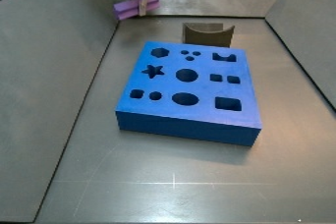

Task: Pick up the star object. Move up. Place the star object on the fixture. Regrasp the star object. Move to above the board. Insert the star object.
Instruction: Place the star object on the fixture.

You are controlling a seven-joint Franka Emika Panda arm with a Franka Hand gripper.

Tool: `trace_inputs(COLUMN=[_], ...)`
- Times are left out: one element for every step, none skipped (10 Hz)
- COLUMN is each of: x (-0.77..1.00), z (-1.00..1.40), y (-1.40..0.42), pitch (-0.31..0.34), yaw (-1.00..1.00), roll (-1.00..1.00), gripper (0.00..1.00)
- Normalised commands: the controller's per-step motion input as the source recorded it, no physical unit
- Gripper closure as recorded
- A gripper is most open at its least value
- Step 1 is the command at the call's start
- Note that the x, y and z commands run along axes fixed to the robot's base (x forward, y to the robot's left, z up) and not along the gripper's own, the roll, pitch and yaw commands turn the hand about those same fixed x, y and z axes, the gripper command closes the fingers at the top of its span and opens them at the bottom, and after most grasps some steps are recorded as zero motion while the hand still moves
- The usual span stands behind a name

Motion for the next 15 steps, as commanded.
trace_inputs(x=[0.00, 0.00, -0.01, -0.02, -0.02, -0.03, -0.03, -0.03, -0.03, -0.03, -0.03, -0.02, -0.01, 0.00, 1.00], z=[1.00, 1.00, 1.00, 1.00, 1.00, 1.00, 1.00, 1.00, 1.00, 0.92, 0.79, 0.61, 0.52, 0.28, 0.07], y=[0.00, 0.00, 0.00, 0.00, 0.00, 0.00, -0.01, -0.01, -0.01, -0.01, 0.00, 0.00, 0.00, 0.01, -0.79], pitch=[0.000, 0.001, 0.024, 0.043, 0.055, 0.072, 0.079, 0.082, 0.081, 0.076, 0.074, 0.083, 0.082, 0.097, -0.059], yaw=[0.00, 0.00, 0.00, -0.01, -0.01, 0.00, 0.00, 0.01, 0.01, 0.01, 0.01, 0.01, 0.01, 0.01, 1.00], roll=[0.00, 0.02, 0.04, 0.05, 0.06, 0.08, 0.09, 0.09, 0.08, 0.07, 0.06, 0.05, 0.05, 0.04, -0.07], gripper=[1.00, 1.00, 1.00, 1.00, 1.00, 1.00, 1.00, 1.00, 1.00, 1.00, 1.00, 1.00, 1.00, 1.00, 1.00])
